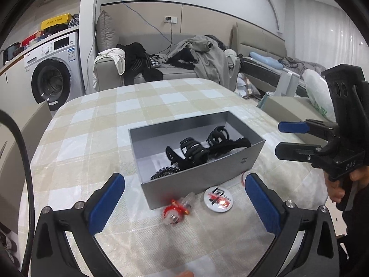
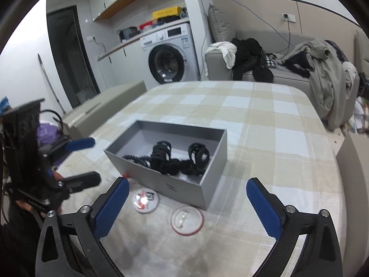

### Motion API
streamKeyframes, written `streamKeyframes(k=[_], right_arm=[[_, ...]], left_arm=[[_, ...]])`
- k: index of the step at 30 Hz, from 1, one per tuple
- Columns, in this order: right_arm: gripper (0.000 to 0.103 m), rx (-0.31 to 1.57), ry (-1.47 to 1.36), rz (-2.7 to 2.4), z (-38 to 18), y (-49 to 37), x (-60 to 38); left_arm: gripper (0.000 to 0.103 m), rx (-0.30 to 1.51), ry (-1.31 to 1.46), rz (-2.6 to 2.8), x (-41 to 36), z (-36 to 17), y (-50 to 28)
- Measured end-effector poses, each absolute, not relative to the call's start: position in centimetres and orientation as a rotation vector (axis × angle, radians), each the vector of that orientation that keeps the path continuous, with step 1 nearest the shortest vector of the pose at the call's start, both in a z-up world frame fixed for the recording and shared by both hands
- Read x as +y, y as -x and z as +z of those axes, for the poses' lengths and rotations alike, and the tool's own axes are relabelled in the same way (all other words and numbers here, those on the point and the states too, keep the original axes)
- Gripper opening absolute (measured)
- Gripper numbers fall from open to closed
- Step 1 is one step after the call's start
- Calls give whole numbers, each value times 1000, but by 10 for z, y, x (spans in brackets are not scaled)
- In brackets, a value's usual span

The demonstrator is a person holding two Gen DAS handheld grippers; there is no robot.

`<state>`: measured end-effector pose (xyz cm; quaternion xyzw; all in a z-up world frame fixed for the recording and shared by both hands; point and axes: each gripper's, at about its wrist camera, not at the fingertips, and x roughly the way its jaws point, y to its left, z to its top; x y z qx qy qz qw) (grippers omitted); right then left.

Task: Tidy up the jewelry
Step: 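Move the right gripper to the white-backed round badge on the table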

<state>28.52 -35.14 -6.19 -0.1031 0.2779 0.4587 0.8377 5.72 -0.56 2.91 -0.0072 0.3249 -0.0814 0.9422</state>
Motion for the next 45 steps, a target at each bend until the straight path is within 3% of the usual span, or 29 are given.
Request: streamKeyframes(k=[12,23,45], right_arm=[[103,728,394,913,-105,-291,-327],[103,737,528,861,-122,-281,-318],[103,812,488,794,-119,-311,-337]], left_arm=[[102,791,-21,-106,6,-1,-71],[102,870,-51,-94,5,-16,-72],[102,904,-51,-79,4,-19,-74]])
